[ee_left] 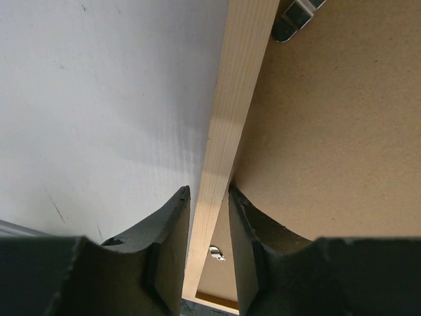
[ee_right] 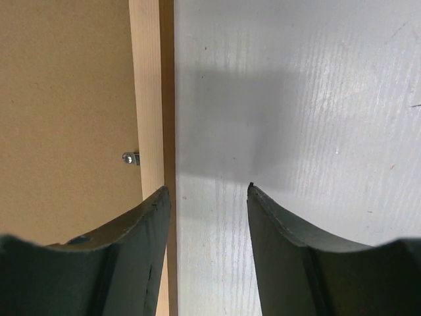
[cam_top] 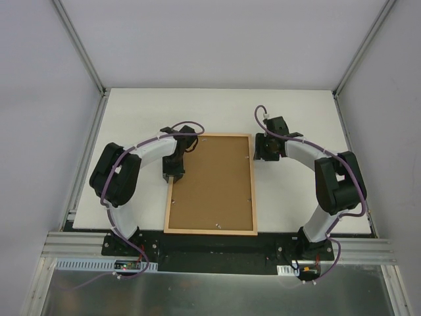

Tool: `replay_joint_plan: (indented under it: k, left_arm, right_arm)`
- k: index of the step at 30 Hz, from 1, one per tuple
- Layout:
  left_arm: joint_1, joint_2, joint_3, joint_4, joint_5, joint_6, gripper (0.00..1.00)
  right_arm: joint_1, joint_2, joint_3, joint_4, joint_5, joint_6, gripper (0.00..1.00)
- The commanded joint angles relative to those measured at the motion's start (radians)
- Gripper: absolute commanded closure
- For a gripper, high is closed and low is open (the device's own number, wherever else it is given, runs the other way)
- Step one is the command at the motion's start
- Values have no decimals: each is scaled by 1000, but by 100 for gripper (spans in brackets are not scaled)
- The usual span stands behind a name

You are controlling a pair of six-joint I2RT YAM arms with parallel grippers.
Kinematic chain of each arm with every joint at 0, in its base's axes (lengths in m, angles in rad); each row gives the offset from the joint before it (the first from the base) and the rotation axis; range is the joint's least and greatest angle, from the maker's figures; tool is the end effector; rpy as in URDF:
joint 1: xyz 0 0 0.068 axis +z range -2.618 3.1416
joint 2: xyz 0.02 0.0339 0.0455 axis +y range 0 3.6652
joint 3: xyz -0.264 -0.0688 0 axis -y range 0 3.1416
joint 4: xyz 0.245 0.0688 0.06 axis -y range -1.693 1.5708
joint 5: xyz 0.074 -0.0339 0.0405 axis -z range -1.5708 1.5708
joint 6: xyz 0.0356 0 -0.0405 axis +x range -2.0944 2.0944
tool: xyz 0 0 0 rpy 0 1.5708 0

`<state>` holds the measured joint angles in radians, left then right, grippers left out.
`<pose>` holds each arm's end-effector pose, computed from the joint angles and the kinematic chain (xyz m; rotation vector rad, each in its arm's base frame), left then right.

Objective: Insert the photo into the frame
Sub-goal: Move the photo frame to the center of the board.

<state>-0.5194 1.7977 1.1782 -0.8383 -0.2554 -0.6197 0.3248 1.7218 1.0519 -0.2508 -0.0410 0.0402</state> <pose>0.2874 -0.1540 0.1696 -0.1665 2.8961 0.2252 0.3363 0.1148 0.1822 -0.3719 2.4742 0.2035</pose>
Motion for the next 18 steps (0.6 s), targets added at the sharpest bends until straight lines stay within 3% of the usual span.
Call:
replay_joint_plan:
  k: [1, 5, 13, 18]
  left_arm:
    - [5, 144, -17, -24, -114, -17, 71]
    - [19, 170, 15, -31, -98, 1, 75]
    - [117, 183, 50, -22, 82, 133, 88]
    - [121, 213, 98, -24, 154, 167, 96]
  right_arm:
    - [2, -50, -1, -19, 7, -14, 48]
    - [2, -50, 0, -21, 9, -16, 48]
    - [2, -57, 2, -22, 0, -17, 48]
    - [2, -57, 2, -24, -8, -20, 48]
